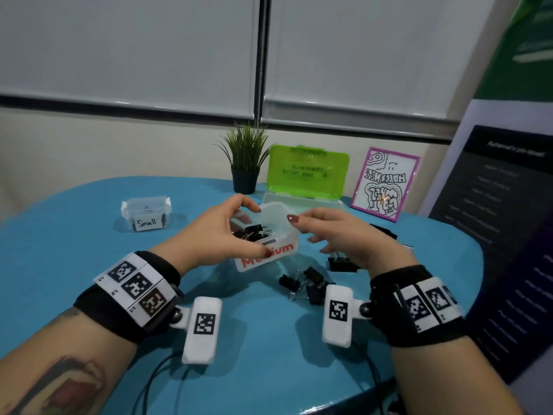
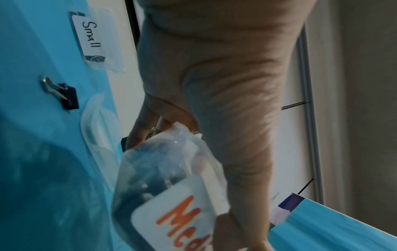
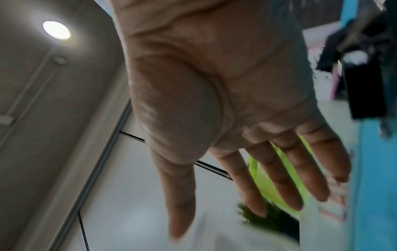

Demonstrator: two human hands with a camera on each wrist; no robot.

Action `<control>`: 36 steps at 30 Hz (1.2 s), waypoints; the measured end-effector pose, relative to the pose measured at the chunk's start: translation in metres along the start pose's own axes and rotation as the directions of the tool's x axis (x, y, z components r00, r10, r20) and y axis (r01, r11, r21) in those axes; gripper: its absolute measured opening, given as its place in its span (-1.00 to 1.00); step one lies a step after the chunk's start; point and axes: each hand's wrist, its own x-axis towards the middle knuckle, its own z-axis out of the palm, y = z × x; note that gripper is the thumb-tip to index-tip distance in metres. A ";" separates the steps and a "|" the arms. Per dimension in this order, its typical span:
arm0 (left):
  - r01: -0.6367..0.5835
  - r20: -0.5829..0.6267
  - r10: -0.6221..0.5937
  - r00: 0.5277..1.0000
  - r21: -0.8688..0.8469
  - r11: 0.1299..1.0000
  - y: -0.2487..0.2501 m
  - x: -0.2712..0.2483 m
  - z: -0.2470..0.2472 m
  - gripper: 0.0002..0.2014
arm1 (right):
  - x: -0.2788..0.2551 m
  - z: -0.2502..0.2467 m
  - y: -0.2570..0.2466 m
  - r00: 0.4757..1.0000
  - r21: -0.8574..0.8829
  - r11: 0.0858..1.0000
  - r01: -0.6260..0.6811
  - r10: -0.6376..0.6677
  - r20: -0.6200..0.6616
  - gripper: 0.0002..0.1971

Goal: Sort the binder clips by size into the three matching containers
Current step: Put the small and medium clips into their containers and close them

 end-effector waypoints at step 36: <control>0.110 0.049 -0.124 0.991 0.224 0.968 -0.007 0.001 0.002 -0.24 | -0.002 0.005 -0.018 0.983 0.033 0.999 0.022 -0.016 -0.185 -0.67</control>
